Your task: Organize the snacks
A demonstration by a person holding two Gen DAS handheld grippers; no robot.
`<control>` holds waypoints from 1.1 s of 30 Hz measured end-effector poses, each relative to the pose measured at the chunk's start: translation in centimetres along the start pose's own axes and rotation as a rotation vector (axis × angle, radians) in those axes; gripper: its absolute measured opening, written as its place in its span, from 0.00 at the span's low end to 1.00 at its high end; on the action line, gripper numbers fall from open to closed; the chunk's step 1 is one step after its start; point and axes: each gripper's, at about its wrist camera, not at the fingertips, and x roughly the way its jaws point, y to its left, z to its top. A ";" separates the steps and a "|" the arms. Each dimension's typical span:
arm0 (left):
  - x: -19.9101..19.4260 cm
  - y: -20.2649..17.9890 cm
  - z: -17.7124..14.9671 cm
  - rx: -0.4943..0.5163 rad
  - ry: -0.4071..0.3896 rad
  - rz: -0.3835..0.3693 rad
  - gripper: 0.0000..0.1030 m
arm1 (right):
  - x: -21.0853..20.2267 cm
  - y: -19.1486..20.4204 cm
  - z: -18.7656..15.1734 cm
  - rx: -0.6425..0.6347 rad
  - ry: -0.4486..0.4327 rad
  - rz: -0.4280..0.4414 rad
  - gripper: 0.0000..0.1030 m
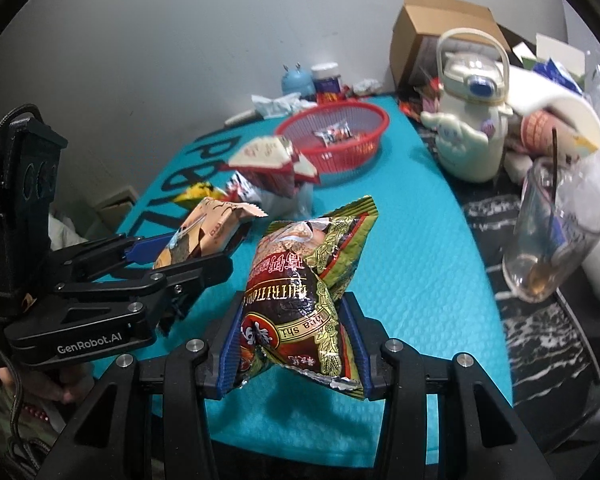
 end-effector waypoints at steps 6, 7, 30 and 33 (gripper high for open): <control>-1.2 -0.1 1.9 0.008 -0.055 -0.012 0.49 | -0.9 0.4 1.9 -0.020 -0.039 0.025 0.44; -1.3 -0.1 2.2 0.009 -0.063 -0.014 0.49 | -1.0 0.5 2.4 -0.030 -0.048 0.025 0.44; -0.7 2.6 12.9 0.069 -0.212 0.003 0.49 | 0.8 -0.6 13.2 -0.143 -0.166 -0.007 0.44; 0.1 3.2 14.3 0.078 -0.224 0.011 0.49 | 1.8 -1.0 14.6 -0.150 -0.180 -0.016 0.44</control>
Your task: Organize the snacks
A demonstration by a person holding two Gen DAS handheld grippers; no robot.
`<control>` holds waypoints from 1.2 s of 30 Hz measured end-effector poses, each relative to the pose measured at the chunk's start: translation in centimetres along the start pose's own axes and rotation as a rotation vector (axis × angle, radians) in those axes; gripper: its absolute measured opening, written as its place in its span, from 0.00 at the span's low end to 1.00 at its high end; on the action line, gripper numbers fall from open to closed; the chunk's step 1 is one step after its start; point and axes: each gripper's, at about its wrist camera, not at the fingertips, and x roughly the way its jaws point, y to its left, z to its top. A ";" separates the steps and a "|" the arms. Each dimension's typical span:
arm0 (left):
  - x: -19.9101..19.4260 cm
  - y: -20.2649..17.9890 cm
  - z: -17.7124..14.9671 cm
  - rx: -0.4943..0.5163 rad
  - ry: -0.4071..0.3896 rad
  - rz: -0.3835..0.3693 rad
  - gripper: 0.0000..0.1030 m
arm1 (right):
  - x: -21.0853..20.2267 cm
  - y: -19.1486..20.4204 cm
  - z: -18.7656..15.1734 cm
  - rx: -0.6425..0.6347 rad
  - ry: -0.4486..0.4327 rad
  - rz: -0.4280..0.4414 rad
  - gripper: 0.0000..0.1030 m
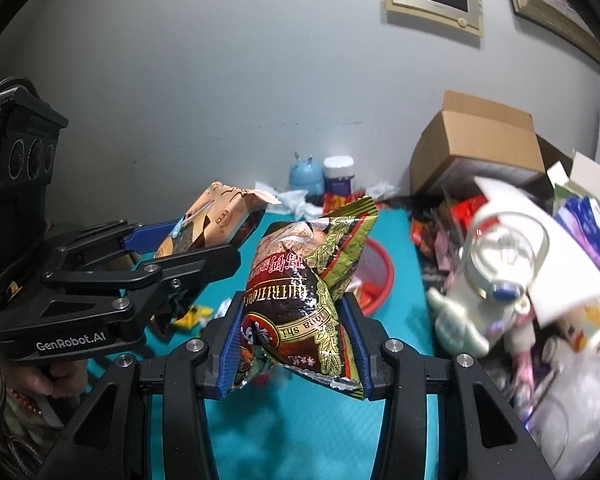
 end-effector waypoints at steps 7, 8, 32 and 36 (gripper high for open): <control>3.1 1.7 2.2 -0.003 -0.023 0.000 0.49 | 3.7 -1.8 2.5 0.004 -0.010 -0.013 0.44; 3.6 1.9 2.4 -0.006 -0.026 0.009 0.49 | 4.2 -2.0 2.8 0.005 -0.012 -0.016 0.44; 15.5 7.1 1.2 -0.061 0.168 0.066 0.49 | 14.7 -5.5 2.6 0.042 0.110 -0.070 0.44; 16.4 7.2 0.7 -0.060 0.202 0.085 0.49 | 15.8 -5.8 2.2 0.042 0.139 -0.077 0.44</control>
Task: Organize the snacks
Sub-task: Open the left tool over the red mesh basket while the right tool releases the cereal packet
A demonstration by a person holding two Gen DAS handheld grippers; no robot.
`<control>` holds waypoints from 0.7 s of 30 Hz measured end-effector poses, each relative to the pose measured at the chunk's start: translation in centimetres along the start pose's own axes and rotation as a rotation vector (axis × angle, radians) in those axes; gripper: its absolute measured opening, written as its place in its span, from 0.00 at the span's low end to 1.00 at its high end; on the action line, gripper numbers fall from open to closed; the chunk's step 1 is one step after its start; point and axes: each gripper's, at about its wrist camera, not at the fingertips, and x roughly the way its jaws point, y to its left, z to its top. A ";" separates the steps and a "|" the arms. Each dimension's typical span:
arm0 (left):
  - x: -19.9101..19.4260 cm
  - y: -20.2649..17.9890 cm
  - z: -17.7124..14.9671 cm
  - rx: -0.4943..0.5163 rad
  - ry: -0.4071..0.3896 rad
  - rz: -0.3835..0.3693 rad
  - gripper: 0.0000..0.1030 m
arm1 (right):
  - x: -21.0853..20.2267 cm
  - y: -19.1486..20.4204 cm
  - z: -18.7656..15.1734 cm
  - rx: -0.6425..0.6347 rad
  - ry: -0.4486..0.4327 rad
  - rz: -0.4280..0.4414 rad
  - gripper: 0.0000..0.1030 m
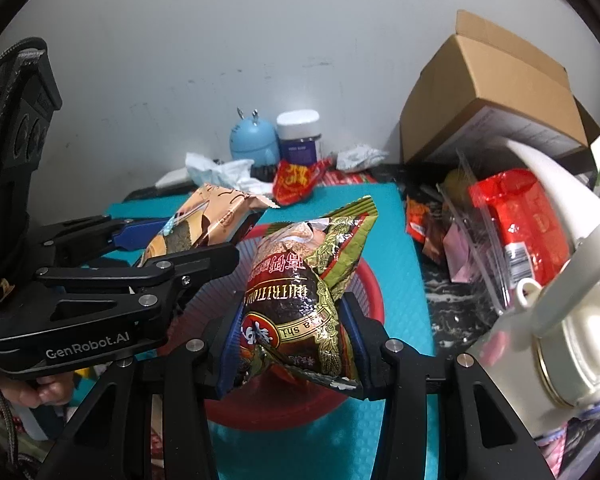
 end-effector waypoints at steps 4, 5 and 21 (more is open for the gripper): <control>1.2 0.2 -0.2 -0.002 0.049 0.009 0.49 | 1.1 -0.3 -0.3 0.003 0.033 -0.011 0.45; 1.7 0.3 -0.2 -0.005 0.065 0.011 0.50 | 1.3 -0.3 -0.3 0.004 0.040 -0.021 0.45; 1.8 0.7 0.0 -0.018 0.095 0.049 0.57 | -0.3 -0.4 0.1 -0.002 0.024 -0.112 0.55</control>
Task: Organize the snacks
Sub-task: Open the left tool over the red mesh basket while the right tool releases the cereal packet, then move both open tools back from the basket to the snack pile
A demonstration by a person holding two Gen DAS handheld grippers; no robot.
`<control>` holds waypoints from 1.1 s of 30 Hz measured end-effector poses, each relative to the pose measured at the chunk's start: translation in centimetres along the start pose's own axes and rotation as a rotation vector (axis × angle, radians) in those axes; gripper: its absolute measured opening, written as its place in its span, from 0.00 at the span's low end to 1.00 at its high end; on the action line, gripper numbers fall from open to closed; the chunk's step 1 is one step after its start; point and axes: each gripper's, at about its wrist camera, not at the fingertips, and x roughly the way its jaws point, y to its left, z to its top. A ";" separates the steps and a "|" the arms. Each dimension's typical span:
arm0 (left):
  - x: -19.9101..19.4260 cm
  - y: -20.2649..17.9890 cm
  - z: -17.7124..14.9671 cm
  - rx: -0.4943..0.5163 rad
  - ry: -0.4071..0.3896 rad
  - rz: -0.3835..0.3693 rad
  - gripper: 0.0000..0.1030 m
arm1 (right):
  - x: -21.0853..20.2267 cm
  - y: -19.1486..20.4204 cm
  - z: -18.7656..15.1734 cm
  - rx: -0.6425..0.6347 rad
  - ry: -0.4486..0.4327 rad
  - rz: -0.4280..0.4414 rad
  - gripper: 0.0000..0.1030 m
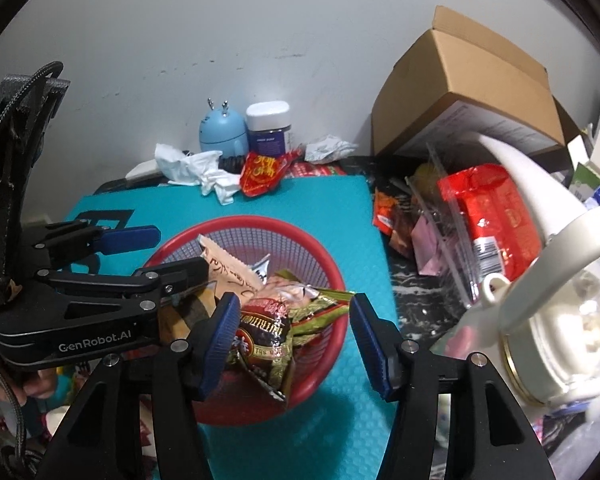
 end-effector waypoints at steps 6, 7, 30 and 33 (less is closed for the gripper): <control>-2.1 -0.1 0.4 -0.002 -0.048 0.000 0.57 | -1.8 0.2 0.6 -0.008 -0.034 -0.015 0.55; -2.5 -0.1 0.5 -0.002 -0.056 -0.001 0.57 | -2.2 0.3 0.7 -0.008 -0.042 -0.017 0.55; -16.8 -4.0 0.1 0.063 -0.271 0.023 0.57 | -15.5 1.9 0.8 -0.018 -0.264 -0.023 0.55; -18.7 -4.8 -0.6 0.072 -0.296 0.020 0.57 | -17.3 2.1 0.2 -0.017 -0.291 -0.025 0.55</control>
